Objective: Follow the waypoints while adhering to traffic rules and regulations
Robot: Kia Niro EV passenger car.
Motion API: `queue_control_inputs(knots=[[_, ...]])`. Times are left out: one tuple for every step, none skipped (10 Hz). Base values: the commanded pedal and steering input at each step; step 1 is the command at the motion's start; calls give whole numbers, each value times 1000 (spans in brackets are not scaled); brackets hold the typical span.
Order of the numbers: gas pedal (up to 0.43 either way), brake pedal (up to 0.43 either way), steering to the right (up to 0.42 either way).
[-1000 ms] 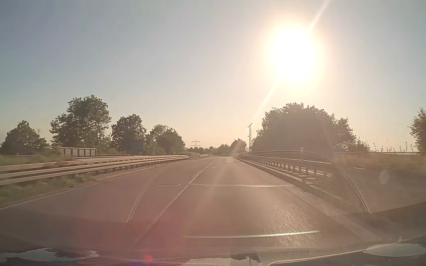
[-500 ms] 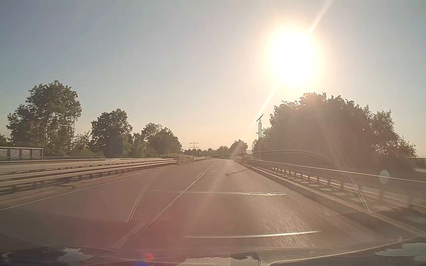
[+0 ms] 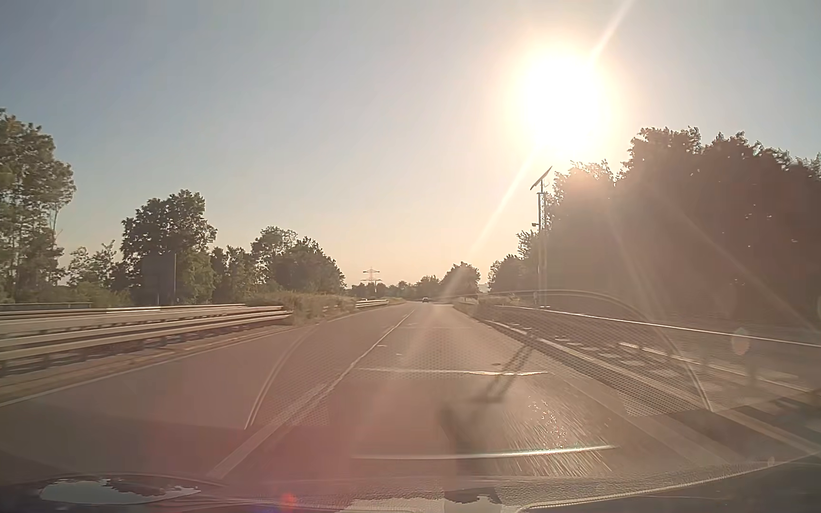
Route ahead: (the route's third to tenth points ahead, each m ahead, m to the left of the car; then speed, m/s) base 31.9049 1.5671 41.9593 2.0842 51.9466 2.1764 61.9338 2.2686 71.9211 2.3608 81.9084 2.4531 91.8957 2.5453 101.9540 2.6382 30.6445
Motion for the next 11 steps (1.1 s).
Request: queue_control_inputs(knots=[[220, 0, 1], [209, 0, 1], [209, 0, 1], [197, 0, 1], [197, 0, 1], [197, 0, 1], [189, 0, 1], [177, 0, 1], [157, 0, 1], [157, 0, 0], [157, 0, 0]])
